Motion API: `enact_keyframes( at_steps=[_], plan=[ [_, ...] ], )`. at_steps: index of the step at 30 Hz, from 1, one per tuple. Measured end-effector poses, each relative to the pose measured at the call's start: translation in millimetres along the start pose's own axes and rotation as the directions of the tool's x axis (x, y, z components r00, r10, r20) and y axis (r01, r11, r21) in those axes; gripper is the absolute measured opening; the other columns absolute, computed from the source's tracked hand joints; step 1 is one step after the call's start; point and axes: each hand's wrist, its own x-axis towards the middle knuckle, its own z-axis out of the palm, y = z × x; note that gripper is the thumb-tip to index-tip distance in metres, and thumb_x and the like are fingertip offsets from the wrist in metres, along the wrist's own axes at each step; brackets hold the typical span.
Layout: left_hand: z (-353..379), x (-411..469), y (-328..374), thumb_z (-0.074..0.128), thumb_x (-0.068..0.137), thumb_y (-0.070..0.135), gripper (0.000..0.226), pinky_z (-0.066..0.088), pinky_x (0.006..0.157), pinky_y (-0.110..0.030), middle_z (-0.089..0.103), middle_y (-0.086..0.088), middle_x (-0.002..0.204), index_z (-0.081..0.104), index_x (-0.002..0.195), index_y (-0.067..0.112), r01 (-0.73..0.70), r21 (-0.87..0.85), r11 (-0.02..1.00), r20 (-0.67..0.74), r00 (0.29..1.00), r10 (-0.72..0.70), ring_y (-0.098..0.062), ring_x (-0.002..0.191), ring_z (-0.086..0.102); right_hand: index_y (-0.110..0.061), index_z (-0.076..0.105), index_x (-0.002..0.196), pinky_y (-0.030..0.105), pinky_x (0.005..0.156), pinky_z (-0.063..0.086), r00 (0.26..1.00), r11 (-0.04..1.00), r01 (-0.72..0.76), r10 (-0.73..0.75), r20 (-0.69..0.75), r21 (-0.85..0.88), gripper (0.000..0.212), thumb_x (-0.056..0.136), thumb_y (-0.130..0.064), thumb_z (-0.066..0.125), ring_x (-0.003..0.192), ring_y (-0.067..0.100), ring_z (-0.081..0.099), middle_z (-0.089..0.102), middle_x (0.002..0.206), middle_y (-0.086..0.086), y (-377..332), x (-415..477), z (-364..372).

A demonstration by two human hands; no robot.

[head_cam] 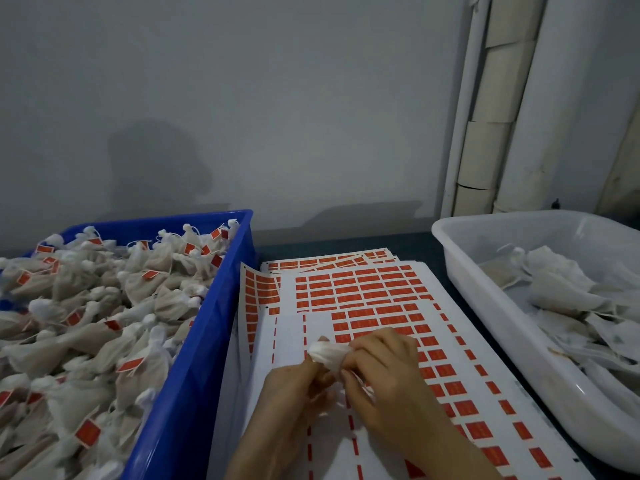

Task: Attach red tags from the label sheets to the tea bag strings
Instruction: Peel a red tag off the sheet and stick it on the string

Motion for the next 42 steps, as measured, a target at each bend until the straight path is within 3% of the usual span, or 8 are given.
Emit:
enact_keyframes(
  at_steps=[5,11,18,27,29,31,36,42],
  plan=[
    [-2,-1,-11,0.054,0.093,0.020,0.017,0.045,0.091,-0.035,0.059,-0.010,0.105,0.055,0.107,0.011,-0.042,-0.214,0.976,0.013,0.999,0.046,-0.023,0.098,0.056,-0.022,0.070,0.084,0.028,0.083,0.045,0.999,0.999,0.002,-0.004,-0.053,-0.032,0.047,0.097,-0.040,0.029,0.083,0.009,0.062,0.069,0.087,-0.009,-2,0,3],
    [0,-10,-6,0.060,0.078,0.033,0.030,0.049,0.086,-0.028,0.073,0.011,0.099,0.074,0.102,0.022,-0.165,-0.536,0.828,0.089,0.964,0.250,-0.015,0.102,0.062,-0.022,0.070,0.084,0.026,0.084,0.043,0.998,0.998,-0.027,0.030,-0.056,0.058,0.017,0.081,-0.034,0.059,0.087,0.004,0.055,0.069,0.088,-0.010,-4,-1,7],
    [-1,-10,-4,0.057,0.072,0.038,0.027,0.054,0.081,-0.032,0.074,0.001,0.100,0.078,0.087,0.029,-0.328,-0.468,0.820,0.077,0.910,0.408,-0.017,0.095,0.069,-0.031,0.051,0.094,0.019,0.077,0.048,0.985,0.954,-0.031,0.081,-0.155,0.298,0.022,0.094,-0.047,0.036,0.091,-0.003,0.050,0.067,0.084,-0.012,-9,1,-2],
    [-3,-7,-13,0.040,0.094,-0.007,0.027,0.044,0.069,-0.007,0.062,0.024,0.050,0.052,0.099,0.016,-0.332,-0.291,0.897,0.096,0.923,0.373,0.012,0.056,0.061,-0.022,0.050,0.102,0.025,0.089,0.044,0.951,0.988,0.152,-0.136,-0.277,0.035,0.026,0.097,-0.041,0.034,0.095,0.014,0.053,0.072,0.085,0.000,3,1,-11],
    [-1,-9,-8,0.055,0.093,0.012,0.007,0.051,0.068,-0.015,0.069,0.008,0.063,0.061,0.091,0.008,-0.361,-0.352,0.864,0.022,0.919,0.393,-0.001,0.059,0.065,-0.022,0.055,0.101,0.033,0.088,0.046,0.953,0.989,0.135,-0.113,-0.280,0.062,0.028,0.096,-0.042,0.035,0.097,0.014,0.053,0.072,0.086,-0.001,4,1,-11],
    [1,-11,-1,0.072,0.066,0.057,0.055,0.051,0.084,-0.027,0.071,0.002,0.084,0.068,0.095,0.010,-0.378,-0.344,0.859,0.004,0.915,0.404,-0.009,0.072,0.067,-0.019,0.067,0.096,0.040,0.086,0.047,0.959,0.990,0.086,-0.053,-0.278,0.107,0.039,0.096,-0.042,0.036,0.096,0.014,0.054,0.072,0.086,0.000,3,1,-8],
    [3,-13,-2,0.059,0.056,0.047,0.015,0.051,0.061,-0.016,0.072,0.017,0.071,0.072,0.061,0.046,-0.389,-0.351,0.852,-0.026,0.914,0.406,-0.003,0.071,0.069,-0.028,0.051,0.100,0.021,0.083,0.046,0.969,0.988,0.003,0.035,-0.244,0.152,0.029,0.095,-0.048,0.031,0.087,0.009,0.060,0.071,0.085,-0.006,-2,3,-7],
    [1,-12,-1,0.061,0.047,0.062,0.050,0.056,0.069,-0.031,0.074,0.009,0.076,0.073,0.077,0.024,-0.347,-0.294,0.891,-0.048,0.936,0.348,-0.015,0.080,0.068,-0.030,0.051,0.099,0.020,0.084,0.044,0.976,0.974,0.011,0.040,-0.216,0.228,0.025,0.094,-0.048,0.034,0.095,0.010,0.054,0.069,0.086,-0.009,-2,4,-8]
  ],
)
